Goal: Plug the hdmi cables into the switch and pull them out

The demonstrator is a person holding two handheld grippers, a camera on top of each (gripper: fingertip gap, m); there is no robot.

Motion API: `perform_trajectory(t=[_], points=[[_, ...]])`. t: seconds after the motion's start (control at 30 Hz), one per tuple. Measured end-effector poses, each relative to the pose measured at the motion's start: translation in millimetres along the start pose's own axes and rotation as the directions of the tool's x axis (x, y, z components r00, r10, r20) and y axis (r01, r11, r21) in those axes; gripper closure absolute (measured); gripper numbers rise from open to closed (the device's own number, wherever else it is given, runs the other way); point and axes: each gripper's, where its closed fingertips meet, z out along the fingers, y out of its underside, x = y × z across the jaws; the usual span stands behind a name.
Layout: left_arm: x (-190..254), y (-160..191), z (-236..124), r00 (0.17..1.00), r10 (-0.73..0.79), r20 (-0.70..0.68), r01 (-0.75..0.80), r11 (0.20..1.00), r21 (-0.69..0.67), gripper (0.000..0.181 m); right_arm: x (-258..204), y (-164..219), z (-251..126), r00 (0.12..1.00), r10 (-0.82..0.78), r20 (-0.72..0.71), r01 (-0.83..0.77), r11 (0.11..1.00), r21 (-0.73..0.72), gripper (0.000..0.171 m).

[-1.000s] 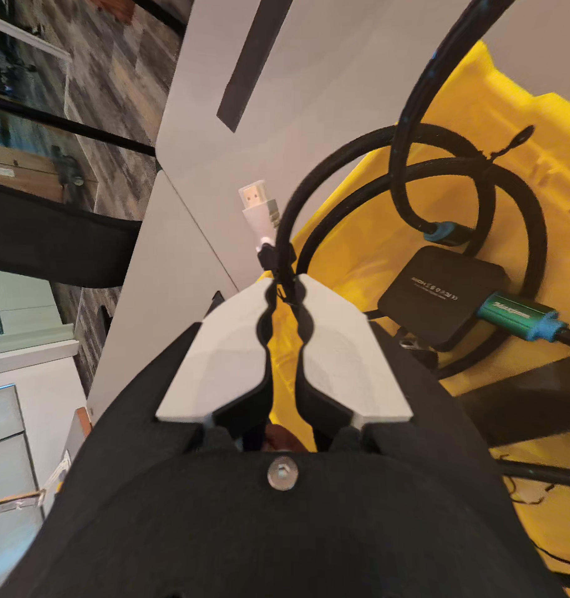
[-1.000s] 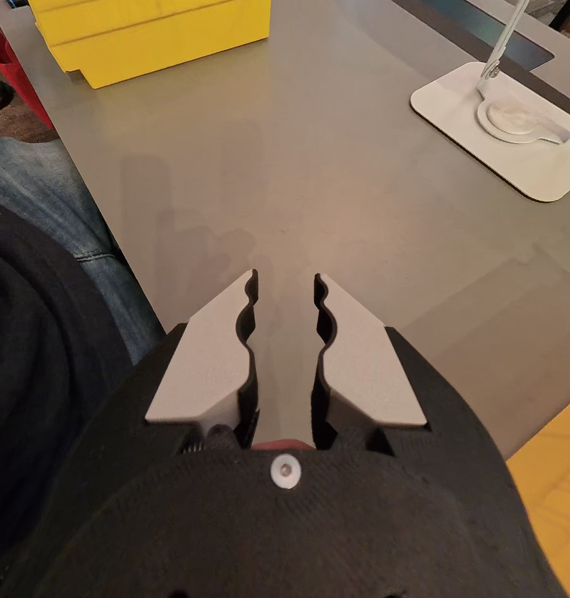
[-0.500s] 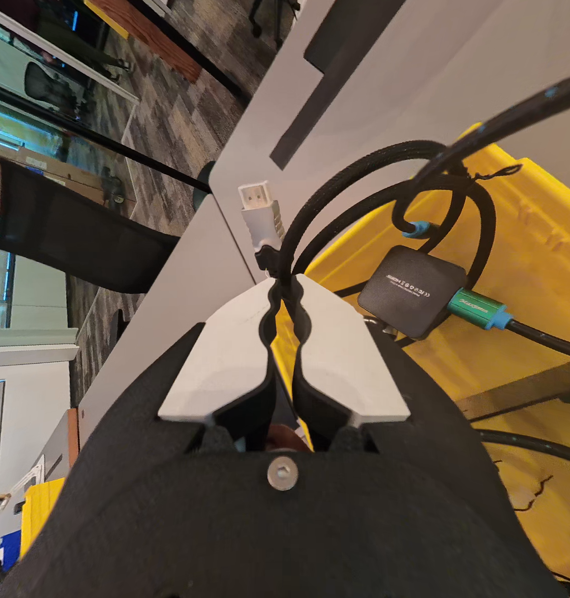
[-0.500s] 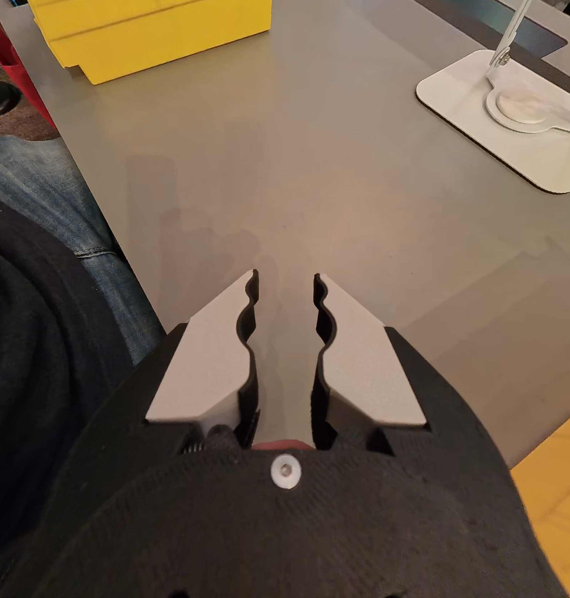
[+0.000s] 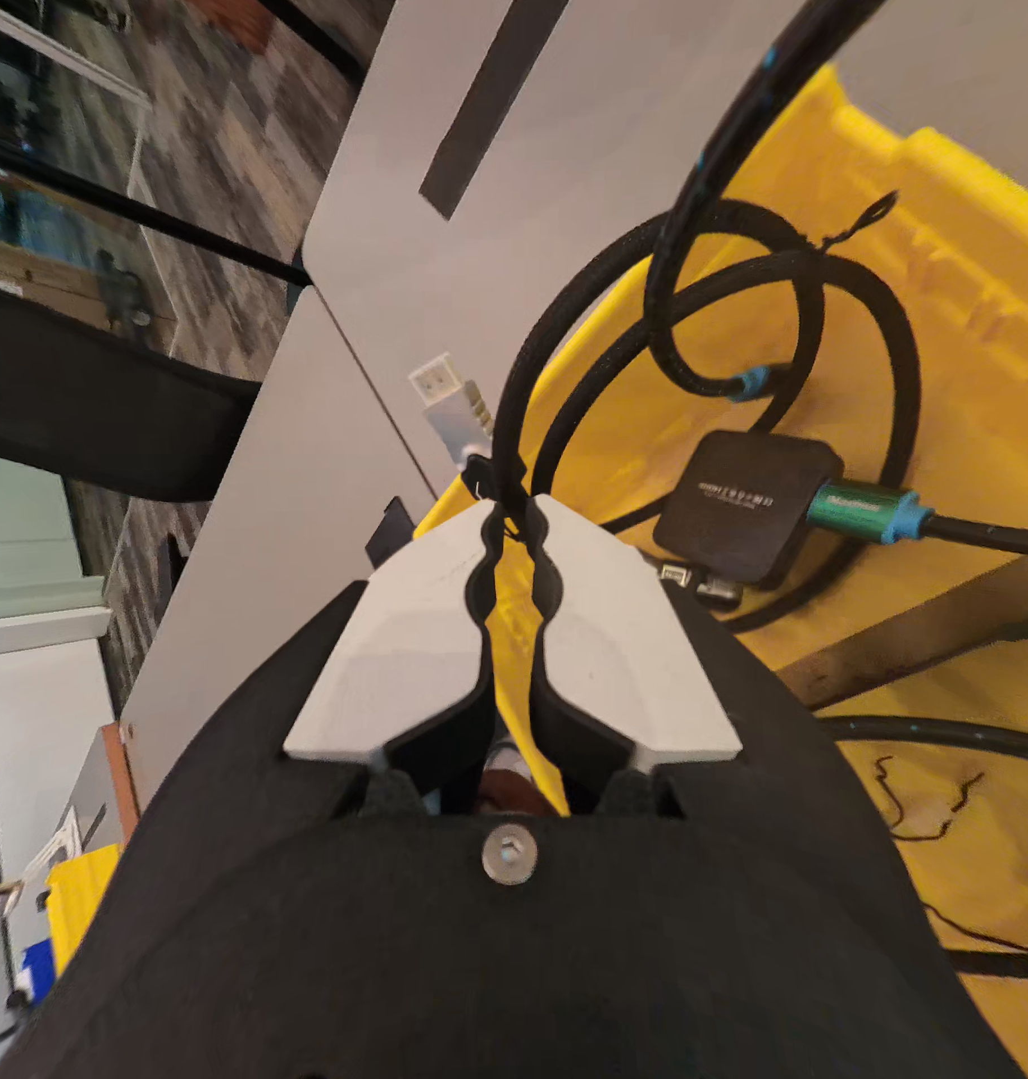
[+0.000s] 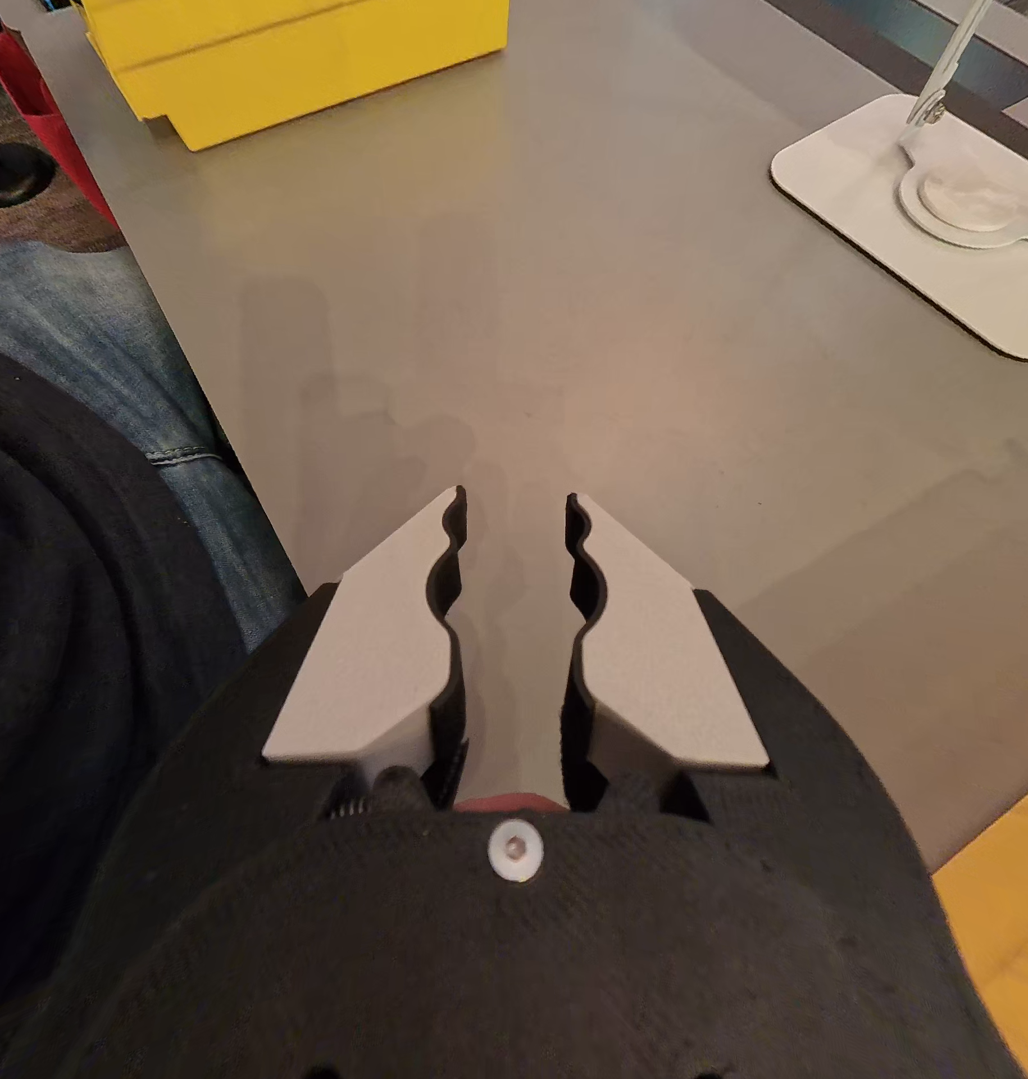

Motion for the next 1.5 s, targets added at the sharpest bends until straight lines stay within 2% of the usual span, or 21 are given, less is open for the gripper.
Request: perform_trajectory(t=[0.03,0.13,0.23,0.3,0.37,0.43,0.57,0.63,0.67,0.8,1.03,1.17,1.27,1.5], points=[[2.9,-0.7,-0.6,1.000,-0.006,-0.017,0.006,1.000,0.000,0.176,0.1,0.9,-0.3,1.000,0.001,0.000,-0.001,1.000,-0.002,0.139],[4.5,-6.6,-13.1,0.999,-0.031,-0.043,0.033,0.999,0.035,0.159,1.7,3.6,-1.8,1.000,0.010,-0.002,-0.010,1.000,-0.003,0.138],[16.9,-19.4,-38.8,0.994,-0.029,-0.105,0.041,0.993,0.112,0.153,3.6,5.3,-2.2,1.000,0.023,0.000,-0.023,1.000,0.003,0.138],[51.1,-34.2,-61.5,0.968,0.069,-0.241,-0.018,0.979,0.205,0.152,4.0,5.7,-1.1,1.000,0.030,0.007,-0.030,1.000,0.007,0.138],[95.1,-37.1,-76.4,0.903,0.187,-0.387,-0.100,0.967,0.232,0.147,2.5,4.5,0.5,0.999,0.036,0.021,-0.037,0.999,0.013,0.138],[126.7,-37.6,-81.1,0.852,0.289,-0.437,-0.190,0.947,0.257,0.141,0.6,3.4,2.0,0.999,0.034,0.029,-0.035,0.999,0.014,0.138],[153.8,-48.9,-74.1,0.834,0.271,-0.480,-0.144,0.948,0.284,0.143,-2.8,2.0,2.2,0.999,0.025,0.033,-0.026,1.000,0.015,0.137],[150.2,-58.2,-67.9,0.861,0.210,-0.464,-0.071,0.951,0.300,0.163,-2.6,2.5,1.2,0.999,0.027,0.031,-0.027,1.000,0.015,0.137],[152.5,-60.8,-69.3,0.849,0.189,-0.493,-0.031,0.950,0.311,0.174,-2.3,2.7,0.5,0.999,0.029,0.031,-0.030,0.999,0.016,0.137],[133.7,-71.5,-81.7,0.862,0.110,-0.495,0.083,0.933,0.351,0.175,0.1,3.8,-2.2,0.999,0.037,0.027,-0.037,0.999,0.019,0.138],[58.3,-92.5,-135.7,0.902,-0.007,-0.432,0.239,0.841,0.486,0.176,-0.7,2.7,3.0,0.998,0.041,0.044,-0.042,0.999,0.022,0.138],[26.7,-106.2,-170.8,0.926,-0.017,-0.377,0.240,0.799,0.552,0.176,-0.7,0.6,3.6,0.998,0.038,0.046,-0.039,0.999,0.025,0.138],[18.6,-121.9,-193.4,0.942,0.001,-0.335,0.209,0.782,0.588,0.176,-0.2,-1.1,1.9,0.998,0.038,0.044,-0.040,0.999,0.032,0.138],[59.2,-189.2,-218.0,0.948,0.094,-0.305,0.133,0.754,0.644,0.176,-1.3,-5.3,-3.3,0.999,0.028,0.038,-0.029,0.998,0.048,0.137]])
